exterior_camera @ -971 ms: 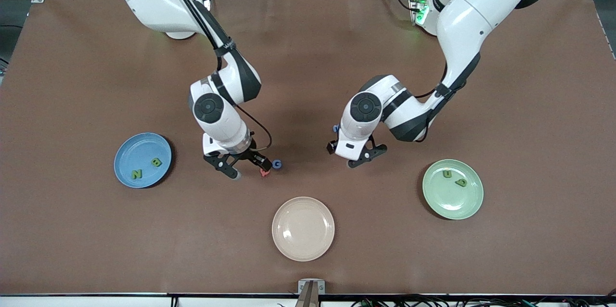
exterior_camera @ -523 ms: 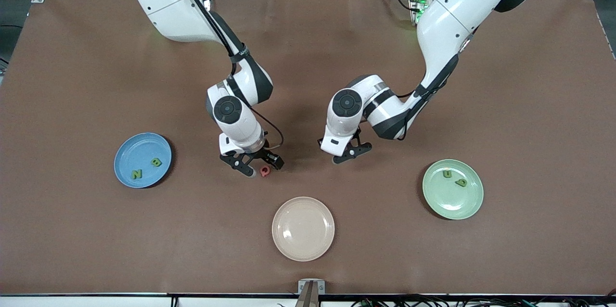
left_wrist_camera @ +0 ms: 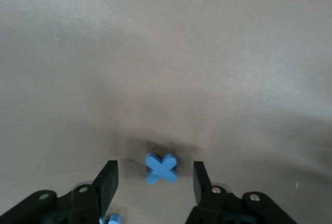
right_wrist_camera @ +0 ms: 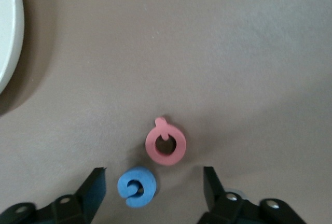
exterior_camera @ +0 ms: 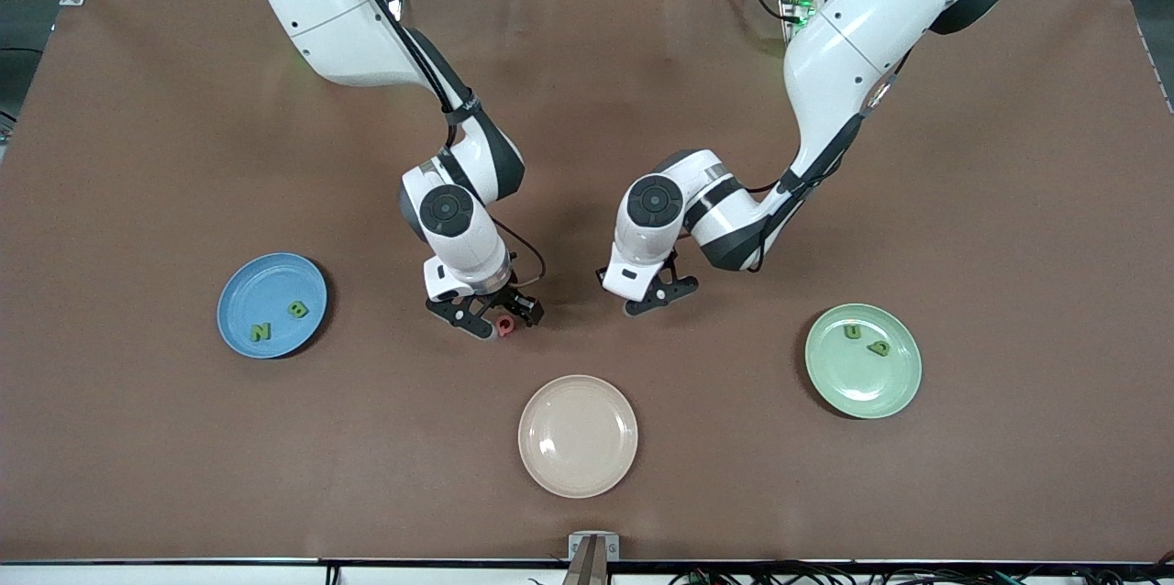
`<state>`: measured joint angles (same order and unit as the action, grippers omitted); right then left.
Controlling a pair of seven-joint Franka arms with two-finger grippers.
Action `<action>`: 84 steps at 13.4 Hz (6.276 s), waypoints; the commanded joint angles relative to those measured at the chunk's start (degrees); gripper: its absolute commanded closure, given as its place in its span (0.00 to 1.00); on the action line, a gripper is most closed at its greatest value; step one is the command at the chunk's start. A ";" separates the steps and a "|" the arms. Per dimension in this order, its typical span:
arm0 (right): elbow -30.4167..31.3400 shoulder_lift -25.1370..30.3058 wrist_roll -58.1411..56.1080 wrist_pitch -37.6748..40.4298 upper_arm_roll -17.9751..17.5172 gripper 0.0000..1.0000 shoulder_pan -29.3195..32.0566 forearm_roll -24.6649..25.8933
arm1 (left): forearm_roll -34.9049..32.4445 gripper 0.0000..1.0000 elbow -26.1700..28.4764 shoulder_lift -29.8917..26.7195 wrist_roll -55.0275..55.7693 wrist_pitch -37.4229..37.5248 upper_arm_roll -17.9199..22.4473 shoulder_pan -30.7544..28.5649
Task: Sort uppercase to blue plate, lowercase to green plate
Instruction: 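Grasp the blue x with the left gripper while the right gripper grasps pink ring, then place the blue x on the green plate while the right gripper carries ring, then grasp the blue E letter with the left gripper while the right gripper drops ring, then carry the blue E to the green plate while the right gripper reaches c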
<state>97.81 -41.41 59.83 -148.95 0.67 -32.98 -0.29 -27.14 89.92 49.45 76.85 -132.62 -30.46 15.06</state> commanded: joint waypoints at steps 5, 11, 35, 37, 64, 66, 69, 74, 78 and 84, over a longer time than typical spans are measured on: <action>-2.10 -1.83 0.38 0.24 0.56 0.40 -0.33 4.50 | 0.07 0.49 -1.24 1.08 -0.04 -0.44 0.76 0.84; -2.01 -1.83 0.38 0.33 0.64 0.59 -0.42 6.08 | -0.10 0.83 -0.71 0.74 -0.04 -0.01 1.02 0.41; -6.05 -1.83 -3.12 3.65 3.19 0.90 0.46 8.90 | -0.45 0.00 5.17 -10.51 -29.04 13.71 0.59 -32.37; -8.41 -0.61 -6.46 10.22 3.37 0.91 1.77 8.81 | -0.28 0.00 7.01 -12.17 -28.52 13.71 -0.03 -32.21; 13.28 13.12 -78.11 20.80 2.93 0.37 34.91 2.66 | -13.20 0.15 16.34 -4.28 5.24 -2.47 -10.84 -11.29; 12.67 13.37 -77.93 20.98 2.67 0.12 34.47 2.57 | -13.20 0.20 16.43 -4.28 5.59 -2.47 -10.84 -11.29; 11.71 15.13 -77.50 21.07 0.48 0.00 34.30 0.99 | -13.29 0.31 16.43 -3.84 5.94 -2.47 -10.67 -10.93; 9.86 16.72 -63.83 20.72 -5.68 0.00 30.71 -5.87 | -13.29 0.66 15.90 -3.75 5.85 -2.47 -9.35 -10.32; 7.40 16.37 -34.93 18.54 -5.68 0.00 17.62 -5.78 | -13.37 1.00 15.90 -4.54 5.68 -2.47 -9.35 -11.01; 6.96 12.07 -11.60 7.65 -5.60 0.00 5.66 -5.25 | -16.45 1.00 12.30 -5.77 -1.50 -1.94 -9.17 -18.56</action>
<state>104.94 -26.91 43.73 -137.58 -5.59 -24.98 -5.54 -42.52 102.70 44.98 79.09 -134.82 -39.76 -0.63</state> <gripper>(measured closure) 0.000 0.599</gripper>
